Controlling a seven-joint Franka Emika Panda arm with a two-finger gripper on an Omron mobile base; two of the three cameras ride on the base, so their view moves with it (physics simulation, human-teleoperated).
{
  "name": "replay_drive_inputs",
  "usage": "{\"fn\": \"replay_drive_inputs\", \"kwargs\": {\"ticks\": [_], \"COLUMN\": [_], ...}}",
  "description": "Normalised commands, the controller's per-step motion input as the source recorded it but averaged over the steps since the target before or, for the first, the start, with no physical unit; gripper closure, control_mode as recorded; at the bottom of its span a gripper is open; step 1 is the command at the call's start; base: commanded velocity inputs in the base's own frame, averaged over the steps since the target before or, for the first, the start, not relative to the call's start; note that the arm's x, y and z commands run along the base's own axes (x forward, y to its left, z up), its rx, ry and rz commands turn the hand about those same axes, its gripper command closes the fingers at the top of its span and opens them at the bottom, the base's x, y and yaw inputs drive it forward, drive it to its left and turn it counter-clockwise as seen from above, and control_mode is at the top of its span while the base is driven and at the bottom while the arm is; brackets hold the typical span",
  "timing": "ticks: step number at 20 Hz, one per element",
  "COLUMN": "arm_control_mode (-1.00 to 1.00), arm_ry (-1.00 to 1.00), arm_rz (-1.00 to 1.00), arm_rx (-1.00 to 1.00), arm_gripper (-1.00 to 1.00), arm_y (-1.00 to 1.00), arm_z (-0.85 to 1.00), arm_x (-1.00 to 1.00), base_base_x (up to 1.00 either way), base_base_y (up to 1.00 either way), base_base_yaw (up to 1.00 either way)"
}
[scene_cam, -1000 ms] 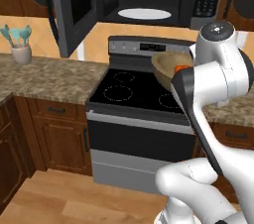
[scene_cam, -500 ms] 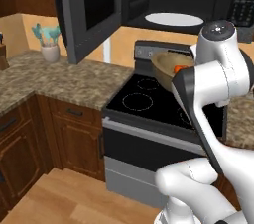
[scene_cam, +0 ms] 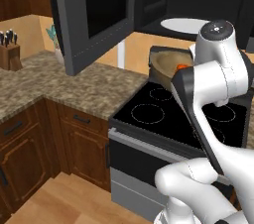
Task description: Pick the squash from the sink and place it in the bowl. Then pick the bowl and place it in the microwave. Then close the microwave door and press the start button.
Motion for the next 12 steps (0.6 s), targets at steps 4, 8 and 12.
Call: {"fn": "replay_drive_inputs", "kwargs": {"ticks": [4,8,12], "arm_control_mode": [1.0,1.0,1.0], "arm_ry": [0.0,0.0,0.0], "arm_rz": [0.0,0.0,0.0], "arm_rx": [0.0,0.0,0.0], "arm_gripper": [1.0,1.0,1.0], "arm_y": [0.0,0.0,0.0], "arm_z": [0.0,0.0,0.0], "arm_x": [0.0,0.0,0.0], "base_base_x": [0.59,0.44,0.15], "base_base_y": [-0.06,0.0,0.0], "base_base_yaw": [0.08,0.01,-0.23]}}
